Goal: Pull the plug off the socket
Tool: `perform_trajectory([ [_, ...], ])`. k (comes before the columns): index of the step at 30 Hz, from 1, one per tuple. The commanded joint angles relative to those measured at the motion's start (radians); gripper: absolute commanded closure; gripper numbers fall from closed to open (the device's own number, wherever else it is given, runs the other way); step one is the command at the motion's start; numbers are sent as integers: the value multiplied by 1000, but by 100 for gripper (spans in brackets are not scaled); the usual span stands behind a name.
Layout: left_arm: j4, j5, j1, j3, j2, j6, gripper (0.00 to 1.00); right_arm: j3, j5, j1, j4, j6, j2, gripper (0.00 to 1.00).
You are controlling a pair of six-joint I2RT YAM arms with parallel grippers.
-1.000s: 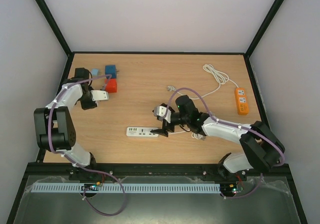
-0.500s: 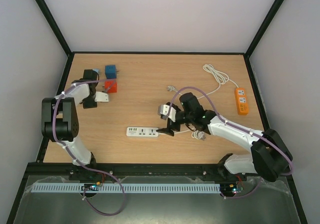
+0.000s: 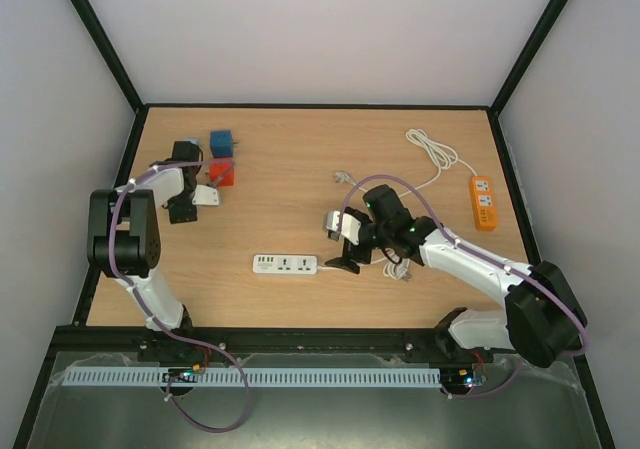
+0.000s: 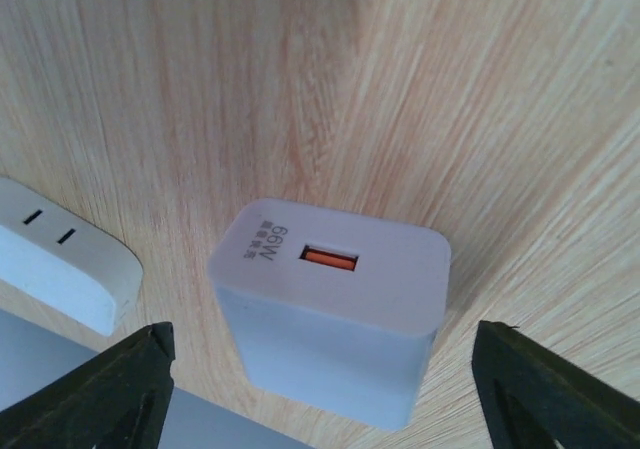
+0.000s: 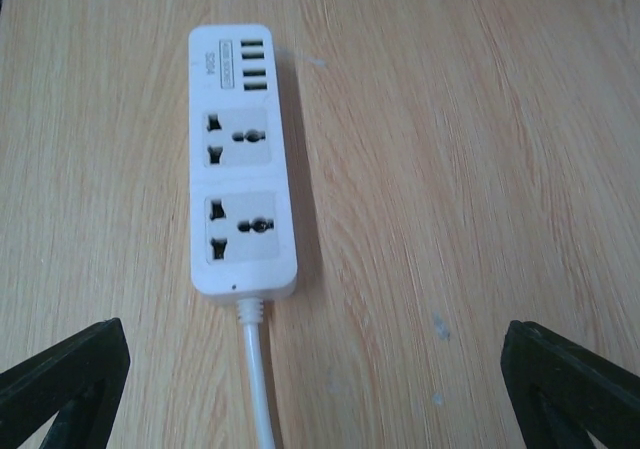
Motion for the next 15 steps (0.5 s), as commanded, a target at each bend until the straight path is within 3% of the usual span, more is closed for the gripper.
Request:
perform_trajectory([
  [1,-51,36,1,2,-9,-22,13,48,58,-12,-129,-55,-21,0],
  [5,-121,104,1,47,-41,-58,1,65,108,-33,-236,-110,-22,1],
  [10,-218,243,-7,110,-97,-132,1,50,180,-46,-349,-189,-39,4],
  [15,-216,389,-32,114,-174,-255,1,42,196,-45,-374,-211,-33,8],
])
